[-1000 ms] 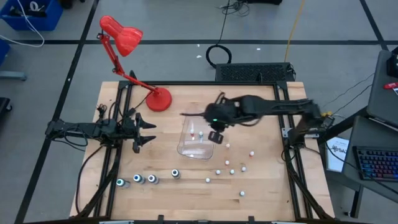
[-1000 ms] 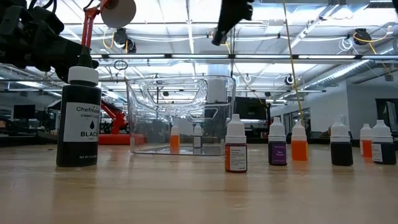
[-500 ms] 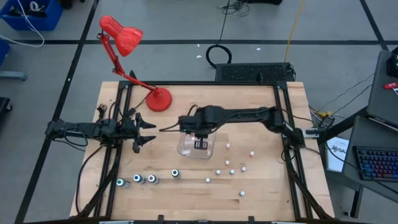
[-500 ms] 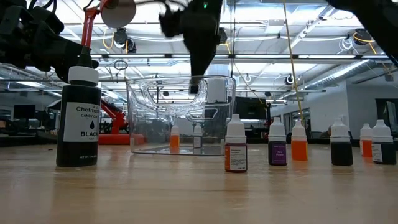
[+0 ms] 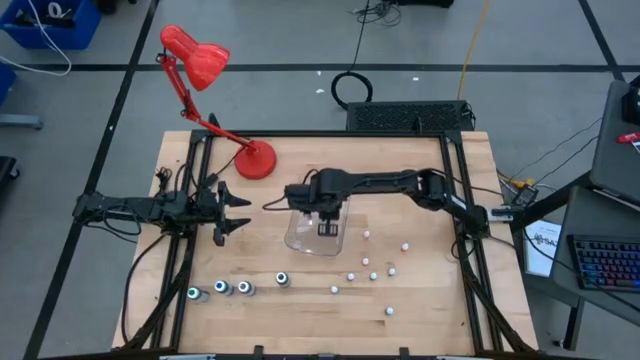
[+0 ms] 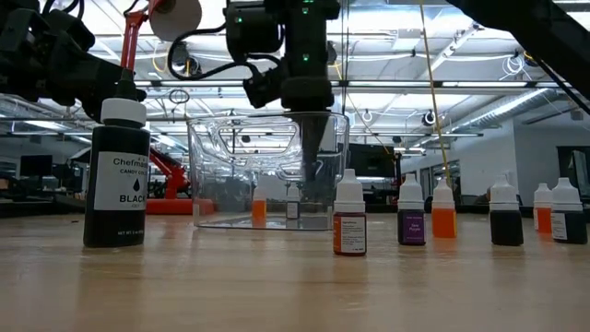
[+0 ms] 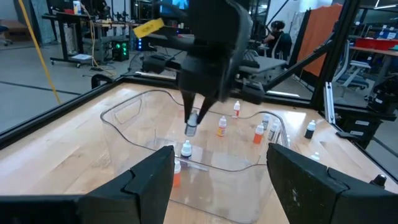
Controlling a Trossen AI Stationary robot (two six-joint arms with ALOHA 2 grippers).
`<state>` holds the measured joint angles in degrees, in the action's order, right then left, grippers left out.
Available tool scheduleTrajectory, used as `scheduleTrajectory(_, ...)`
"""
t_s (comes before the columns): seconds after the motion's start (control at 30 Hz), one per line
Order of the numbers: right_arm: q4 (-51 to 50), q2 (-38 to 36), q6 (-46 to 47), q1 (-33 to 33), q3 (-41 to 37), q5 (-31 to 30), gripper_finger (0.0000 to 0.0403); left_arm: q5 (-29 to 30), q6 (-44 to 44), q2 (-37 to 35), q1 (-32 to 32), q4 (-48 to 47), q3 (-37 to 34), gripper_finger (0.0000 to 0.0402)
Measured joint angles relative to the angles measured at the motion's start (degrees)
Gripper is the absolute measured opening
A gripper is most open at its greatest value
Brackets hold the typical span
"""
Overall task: Pick & Place food coloring
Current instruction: Put the small purple food coloring bottle into the transparent bin
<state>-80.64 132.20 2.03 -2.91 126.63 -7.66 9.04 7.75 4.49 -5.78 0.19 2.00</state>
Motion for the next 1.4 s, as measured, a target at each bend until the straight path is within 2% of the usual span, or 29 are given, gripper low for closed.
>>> scheduleTrajectory(0.37,4.22,0.0,-3.45,-6.05,-0.02,0.58,0.0042,0.0,0.0,0.0,0.01,0.0,-0.01,0.0253)
scheduleTrajectory(0.53,9.22,0.0,-4.43,-7.79,-0.02,4.75,0.0042,0.0,0.0,0.0,0.02,0.0,-0.02,0.0253)
scheduleTrajectory(0.73,11.55,-0.02,-4.86,-7.79,-0.63,5.01,0.0042,0.0,0.0,0.0,0.01,0.0,-0.01,0.0253)
scheduleTrajectory(1.07,15.59,0.07,-4.95,-6.28,-10.49,6.21,0.0042,0.0,0.0,0.0,0.02,0.0,-0.02,0.0253)
scheduleTrajectory(1.4,16.17,-0.11,-5.13,-6.34,-11.85,6.04,0.0042,0.0,0.0,0.0,0.02,0.0,0.0,0.0253)
